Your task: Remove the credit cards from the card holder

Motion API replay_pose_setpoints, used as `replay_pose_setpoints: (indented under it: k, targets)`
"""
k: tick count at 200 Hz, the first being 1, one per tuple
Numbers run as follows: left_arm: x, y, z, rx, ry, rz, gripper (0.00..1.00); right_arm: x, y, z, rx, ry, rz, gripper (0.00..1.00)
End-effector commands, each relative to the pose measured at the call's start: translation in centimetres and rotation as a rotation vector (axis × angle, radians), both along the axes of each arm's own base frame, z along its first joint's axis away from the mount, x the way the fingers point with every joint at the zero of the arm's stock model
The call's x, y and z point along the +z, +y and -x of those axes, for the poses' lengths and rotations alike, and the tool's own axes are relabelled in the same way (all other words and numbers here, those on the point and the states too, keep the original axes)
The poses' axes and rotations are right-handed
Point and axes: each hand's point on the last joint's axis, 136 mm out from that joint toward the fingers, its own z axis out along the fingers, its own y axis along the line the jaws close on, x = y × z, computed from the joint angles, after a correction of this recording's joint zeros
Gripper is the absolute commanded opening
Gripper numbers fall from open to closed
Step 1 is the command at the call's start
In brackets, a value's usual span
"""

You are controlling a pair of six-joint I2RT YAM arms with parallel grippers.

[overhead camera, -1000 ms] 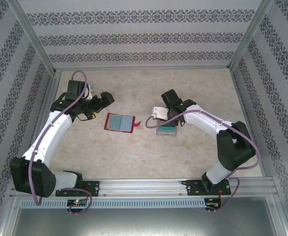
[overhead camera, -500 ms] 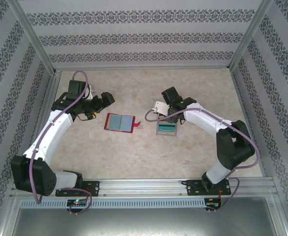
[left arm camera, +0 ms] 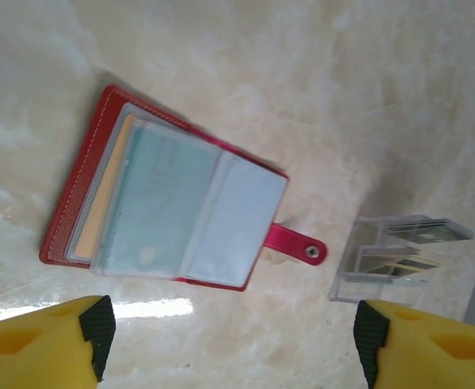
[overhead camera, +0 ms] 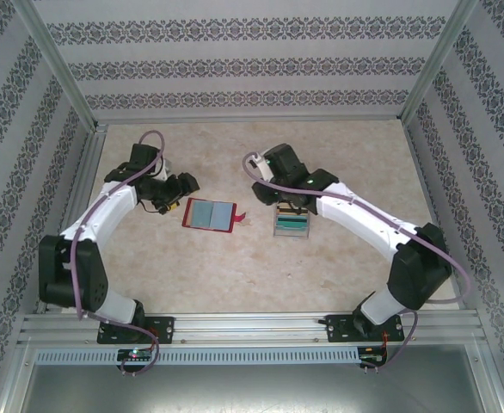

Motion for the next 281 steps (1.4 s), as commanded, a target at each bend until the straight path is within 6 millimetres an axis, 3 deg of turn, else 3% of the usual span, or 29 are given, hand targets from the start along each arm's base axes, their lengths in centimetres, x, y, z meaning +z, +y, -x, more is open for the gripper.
replay_pose_setpoints:
  k: [1,25,54,90,135,190,281]
  targets:
    - [-1.6,-0.3,-0.8,-0.024,0.004,0.033,0.75,-2.4,3.4,0.4,-0.169,0.184,-0.163,0.31]
    - [-3.4,-0.8,-1.1,-0.035,0.043,0.055,0.72,-5.7,6.4,0.7,-0.202,0.268,-0.175,0.3]
    - [-5.1,-1.2,-1.4,-0.046,0.078,0.077,0.68,-9.6,8.1,0.5,-0.267,0.36,-0.182,0.26]
    - [-7.1,-1.4,-1.5,-0.051,0.116,0.081,0.67,-12.6,8.7,-0.4,-0.329,0.408,-0.17,0.28]
    - [-8.9,-1.7,-1.8,-0.06,0.15,0.07,0.67,-15.4,7.9,-0.7,-0.397,0.467,-0.163,0.28]
    - [-10.7,-1.9,-1.7,-0.082,0.19,0.051,0.66,-17.2,8.1,-0.5,-0.404,0.515,-0.18,0.26]
    - [-7.7,-5.6,-2.5,-0.167,0.094,0.237,0.67,-18.2,8.3,-0.2,-0.404,0.556,-0.18,0.26]
